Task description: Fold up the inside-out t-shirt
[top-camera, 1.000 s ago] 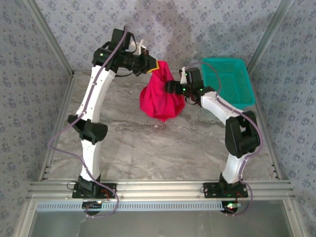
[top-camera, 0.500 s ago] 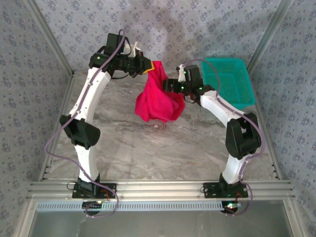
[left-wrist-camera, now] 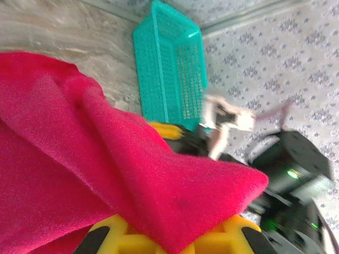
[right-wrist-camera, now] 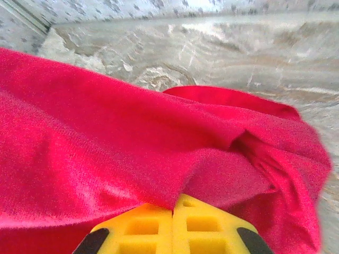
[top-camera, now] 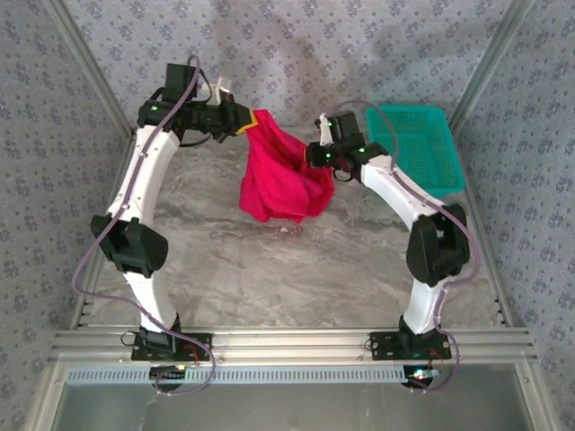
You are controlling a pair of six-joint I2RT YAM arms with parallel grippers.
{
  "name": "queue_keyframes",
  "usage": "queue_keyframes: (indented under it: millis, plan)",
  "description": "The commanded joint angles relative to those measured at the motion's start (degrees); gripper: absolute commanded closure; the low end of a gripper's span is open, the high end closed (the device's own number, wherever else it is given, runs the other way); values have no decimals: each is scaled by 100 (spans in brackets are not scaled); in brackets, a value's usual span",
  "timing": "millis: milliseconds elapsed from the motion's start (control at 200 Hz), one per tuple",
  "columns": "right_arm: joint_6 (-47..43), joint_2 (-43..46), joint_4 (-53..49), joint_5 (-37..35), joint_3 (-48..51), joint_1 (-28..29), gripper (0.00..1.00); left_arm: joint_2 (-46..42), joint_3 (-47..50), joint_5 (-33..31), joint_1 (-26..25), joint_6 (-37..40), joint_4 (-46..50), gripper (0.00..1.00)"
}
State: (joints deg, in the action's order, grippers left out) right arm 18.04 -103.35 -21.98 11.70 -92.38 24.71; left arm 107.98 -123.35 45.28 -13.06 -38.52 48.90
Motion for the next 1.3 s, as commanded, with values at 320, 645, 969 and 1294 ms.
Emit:
queue_keyframes:
  millis: [320, 645, 969, 1294]
  plan:
    - [279, 2270, -1136, 15, -158, 424, 100, -474, 97, 283, 427, 922, 282, 100]
    - [314, 1756, -483, -84, 1133, -52, 100, -498, 1678, -2273, 235, 1151, 254, 96]
    - [433, 738, -193, 324, 1184, -141, 100, -1604, 3336, -3896, -983, 1162, 36, 50]
    - [519, 788, -140, 383, 1234, -133, 100, -492, 3966, -3506, -1783, 1060, -360, 46]
